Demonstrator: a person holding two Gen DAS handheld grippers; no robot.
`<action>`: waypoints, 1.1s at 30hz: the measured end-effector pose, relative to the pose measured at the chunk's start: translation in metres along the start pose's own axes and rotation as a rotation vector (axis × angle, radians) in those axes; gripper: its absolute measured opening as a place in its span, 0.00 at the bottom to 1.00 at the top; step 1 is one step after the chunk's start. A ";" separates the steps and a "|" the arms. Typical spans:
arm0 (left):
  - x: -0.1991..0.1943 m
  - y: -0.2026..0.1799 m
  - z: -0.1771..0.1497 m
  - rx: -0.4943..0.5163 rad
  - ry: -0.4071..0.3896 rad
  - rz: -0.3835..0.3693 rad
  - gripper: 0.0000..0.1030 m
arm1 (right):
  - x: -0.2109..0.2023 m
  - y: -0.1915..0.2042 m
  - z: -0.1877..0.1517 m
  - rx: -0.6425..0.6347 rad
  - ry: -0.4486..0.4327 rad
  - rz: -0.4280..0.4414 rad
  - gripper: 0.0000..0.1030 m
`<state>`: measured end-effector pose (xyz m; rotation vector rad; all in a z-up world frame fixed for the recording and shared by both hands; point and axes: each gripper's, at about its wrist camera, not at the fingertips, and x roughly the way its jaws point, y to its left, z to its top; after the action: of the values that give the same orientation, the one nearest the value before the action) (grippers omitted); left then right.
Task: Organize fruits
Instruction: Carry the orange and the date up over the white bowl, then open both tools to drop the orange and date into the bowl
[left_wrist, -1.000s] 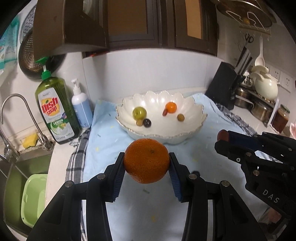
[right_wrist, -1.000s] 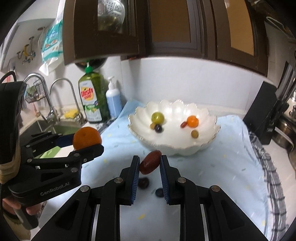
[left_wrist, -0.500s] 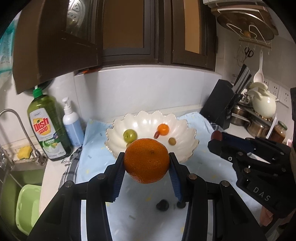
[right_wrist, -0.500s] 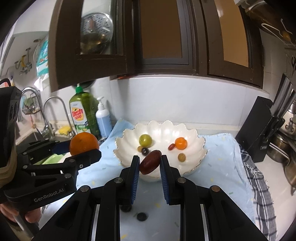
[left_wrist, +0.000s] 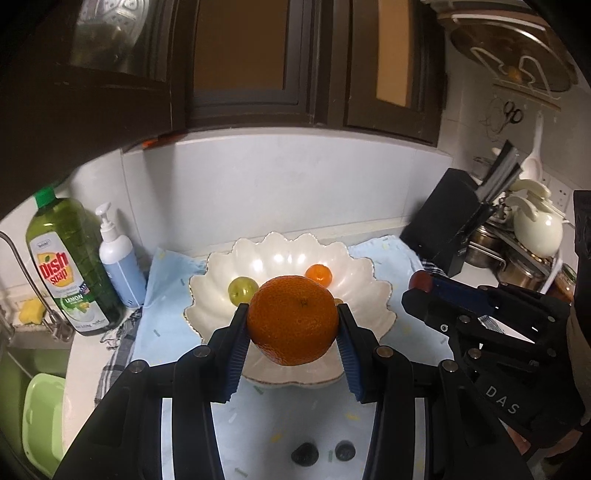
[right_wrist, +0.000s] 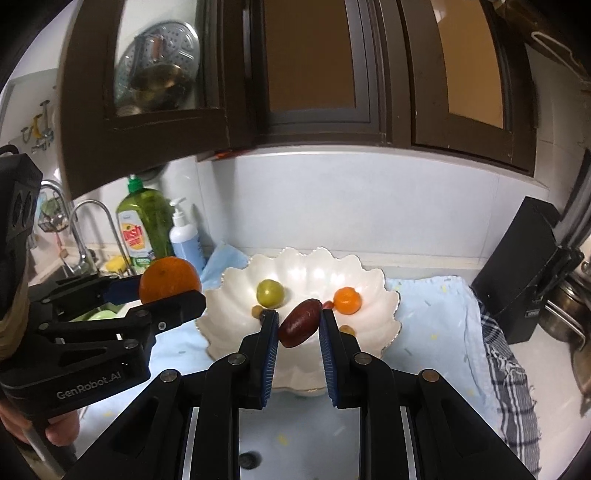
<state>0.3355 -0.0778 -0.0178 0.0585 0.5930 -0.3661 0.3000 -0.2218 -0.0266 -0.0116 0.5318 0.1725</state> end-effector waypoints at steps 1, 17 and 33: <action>0.004 0.000 0.002 -0.005 0.007 -0.002 0.43 | 0.005 -0.003 0.001 0.000 0.011 0.003 0.23; 0.089 0.005 0.005 -0.056 0.186 0.036 0.43 | 0.082 -0.030 0.000 -0.058 0.190 -0.004 0.23; 0.143 0.011 -0.008 -0.067 0.337 0.059 0.44 | 0.129 -0.045 -0.014 -0.012 0.308 0.023 0.23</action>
<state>0.4449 -0.1124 -0.1043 0.0737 0.9343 -0.2800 0.4094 -0.2461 -0.1054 -0.0441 0.8383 0.1975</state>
